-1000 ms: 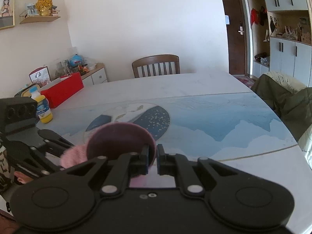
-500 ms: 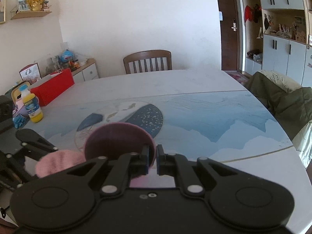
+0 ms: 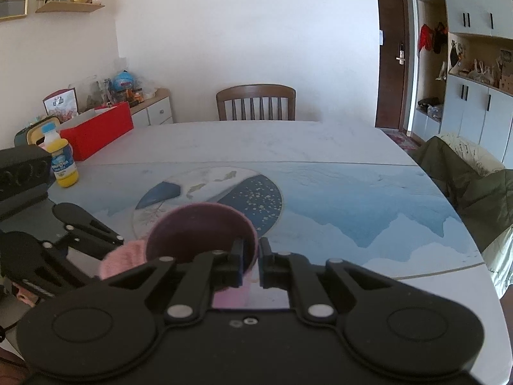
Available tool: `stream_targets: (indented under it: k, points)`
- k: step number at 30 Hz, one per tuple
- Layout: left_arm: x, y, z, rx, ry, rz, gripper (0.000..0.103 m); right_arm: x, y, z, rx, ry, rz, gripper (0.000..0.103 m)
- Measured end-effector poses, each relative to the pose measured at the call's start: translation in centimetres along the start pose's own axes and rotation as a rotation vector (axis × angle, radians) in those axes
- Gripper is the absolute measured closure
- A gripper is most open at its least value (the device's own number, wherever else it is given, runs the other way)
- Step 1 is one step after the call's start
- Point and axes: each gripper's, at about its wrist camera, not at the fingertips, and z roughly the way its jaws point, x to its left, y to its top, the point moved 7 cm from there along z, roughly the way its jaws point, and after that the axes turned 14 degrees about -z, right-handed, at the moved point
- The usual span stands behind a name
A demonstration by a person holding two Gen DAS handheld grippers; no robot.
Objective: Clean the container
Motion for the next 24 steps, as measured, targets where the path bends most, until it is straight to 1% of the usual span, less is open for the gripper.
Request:
stream_targets:
  k: [1,3,5,7,9,12,14,16,24]
  points:
    - [0.3,-0.1,0.1,0.009,0.002,-0.006,0.081,0.0,0.0,0.0,0.002,-0.002,0.003,0.097]
    - [0.2,-0.2,-0.4,-0.001,-0.035,0.01,0.081,-0.2,0.0,0.2,0.008,-0.013,0.012,0.097]
    - [-0.7,-0.1,-1.5,-0.04,-0.095,0.057,0.081,-0.5,-0.1,0.2,0.012,-0.019,0.022,0.097]
    - [-1.4,-0.1,-2.4,-0.063,-0.15,0.079,0.081,-0.5,-0.1,0.2,0.014,-0.02,0.022,0.097]
    - [-1.9,-0.1,-2.8,-0.081,-0.177,0.085,0.081,-0.4,-0.1,0.3,0.016,-0.018,0.017,0.097]
    - [-2.2,0.2,-3.1,-0.103,-0.197,0.065,0.081,-0.1,0.1,0.3,0.015,-0.011,-0.004,0.097]
    - [-2.2,0.5,-3.0,-0.117,-0.195,0.048,0.081,0.2,0.2,0.4,0.015,-0.01,-0.019,0.097]
    - [-2.0,0.7,-2.6,-0.118,-0.172,0.034,0.081,0.4,0.3,0.5,0.017,-0.017,-0.033,0.096]
    - [-0.9,0.7,-2.1,-0.1,-0.132,0.002,0.081,0.4,0.5,0.6,0.016,-0.008,-0.042,0.096]
